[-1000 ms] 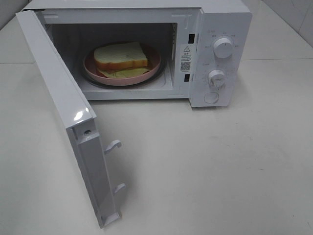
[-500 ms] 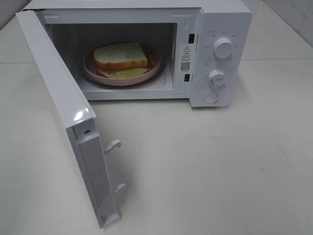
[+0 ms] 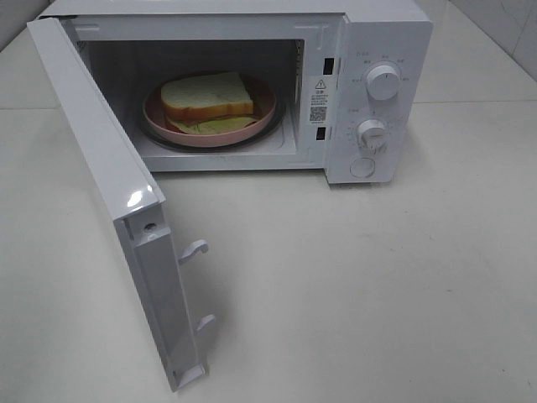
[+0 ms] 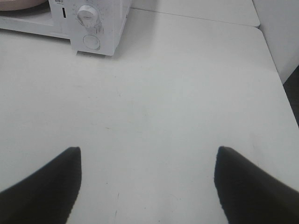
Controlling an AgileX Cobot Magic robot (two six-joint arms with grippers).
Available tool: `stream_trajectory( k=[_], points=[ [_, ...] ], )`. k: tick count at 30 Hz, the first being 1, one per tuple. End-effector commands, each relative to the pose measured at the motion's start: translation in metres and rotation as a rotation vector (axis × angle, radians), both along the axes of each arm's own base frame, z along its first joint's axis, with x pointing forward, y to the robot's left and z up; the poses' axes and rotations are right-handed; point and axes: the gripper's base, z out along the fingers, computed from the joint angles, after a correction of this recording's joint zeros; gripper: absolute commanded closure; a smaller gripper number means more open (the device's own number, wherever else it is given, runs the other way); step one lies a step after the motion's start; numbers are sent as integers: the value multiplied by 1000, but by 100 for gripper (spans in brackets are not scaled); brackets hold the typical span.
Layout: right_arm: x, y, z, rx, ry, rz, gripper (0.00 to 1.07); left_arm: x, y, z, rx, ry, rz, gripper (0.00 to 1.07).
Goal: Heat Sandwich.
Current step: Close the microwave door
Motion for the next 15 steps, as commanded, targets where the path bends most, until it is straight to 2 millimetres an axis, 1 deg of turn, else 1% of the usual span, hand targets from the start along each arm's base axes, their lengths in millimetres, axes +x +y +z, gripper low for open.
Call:
stream_trajectory(
  k=[1,15],
  points=[
    [-3,-1,0,8,-35,-12,31,-4,0,0,-2,-33,2,8],
    [-3,-1,0,8,-35,-12,31,-4,0,0,-2,-33,2,8]
  ],
)
